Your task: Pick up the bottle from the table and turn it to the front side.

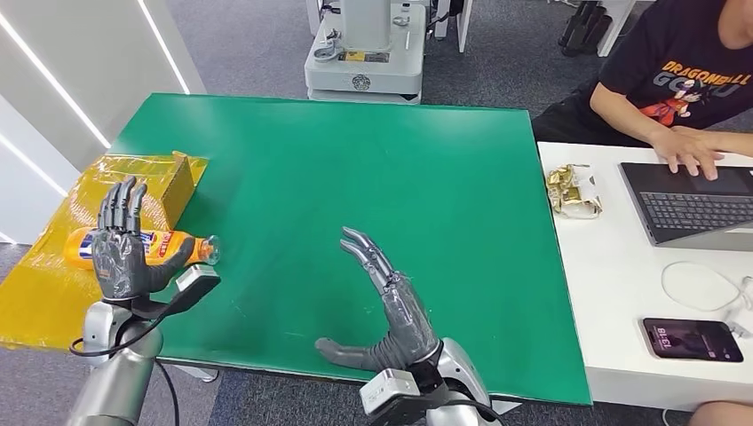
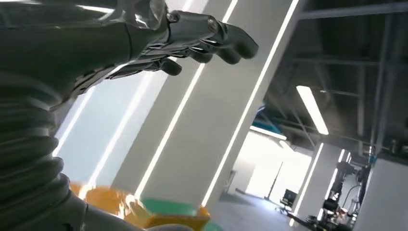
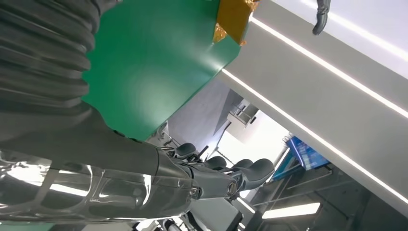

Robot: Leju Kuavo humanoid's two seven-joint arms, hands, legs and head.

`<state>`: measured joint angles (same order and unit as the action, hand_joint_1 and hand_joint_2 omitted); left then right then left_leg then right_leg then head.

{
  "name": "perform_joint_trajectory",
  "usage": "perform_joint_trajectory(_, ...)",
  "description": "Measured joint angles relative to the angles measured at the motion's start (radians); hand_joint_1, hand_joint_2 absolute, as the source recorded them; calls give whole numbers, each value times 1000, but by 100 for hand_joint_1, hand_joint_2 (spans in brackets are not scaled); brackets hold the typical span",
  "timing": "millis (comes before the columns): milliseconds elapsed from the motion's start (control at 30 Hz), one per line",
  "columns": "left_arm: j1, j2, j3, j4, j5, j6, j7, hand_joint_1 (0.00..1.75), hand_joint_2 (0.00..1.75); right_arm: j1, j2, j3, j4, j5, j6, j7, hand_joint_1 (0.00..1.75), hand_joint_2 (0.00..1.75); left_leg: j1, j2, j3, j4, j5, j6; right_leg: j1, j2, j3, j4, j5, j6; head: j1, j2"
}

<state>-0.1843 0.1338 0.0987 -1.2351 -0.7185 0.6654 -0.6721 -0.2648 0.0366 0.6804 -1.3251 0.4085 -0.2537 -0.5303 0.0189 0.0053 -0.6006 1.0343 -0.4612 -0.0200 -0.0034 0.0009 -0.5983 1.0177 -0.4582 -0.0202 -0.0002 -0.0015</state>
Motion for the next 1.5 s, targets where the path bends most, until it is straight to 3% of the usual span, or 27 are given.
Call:
perform_joint_trajectory(200,-16,-72,-114,-23,611,-166,-26,0,175,-6,0,-1,-2,-55,-62,-52,0,175,0,-2,0,1,0,0,0,-2,1,0,0,0,0,0)
perform_joint_trajectory(333,-22,-139,-220,-67,816,-246,-28,0,175,-20,4,0,-2,-107,-118,-74,0,175,-1,-2,-2,2,0,1,0,-3,1,0,0,0,0,0)
perform_joint_trajectory(533,-13,-208,-342,-198,792,-229,-29,0,175,-25,9,5,-12,-147,-197,-92,0,175,-1,-3,-2,2,-1,2,0,-3,1,-1,0,1,0,0)
perform_joint_trajectory(700,6,-241,-393,-255,802,-236,-29,0,175,-22,10,14,-26,-147,-221,-95,0,175,0,-2,-2,2,-1,2,0,-2,1,0,0,1,0,0)
perform_joint_trajectory(1067,173,-270,-399,-357,641,-195,-29,0,175,23,10,52,-64,-118,-296,-92,0,175,0,-2,-2,1,-2,2,0,-2,0,-1,-1,1,0,0)
perform_joint_trajectory(1500,224,-284,-398,-387,614,-200,-29,0,175,59,9,61,-89,-91,-315,-77,0,175,0,-2,-2,1,-2,2,0,-2,0,-1,-1,1,0,0)
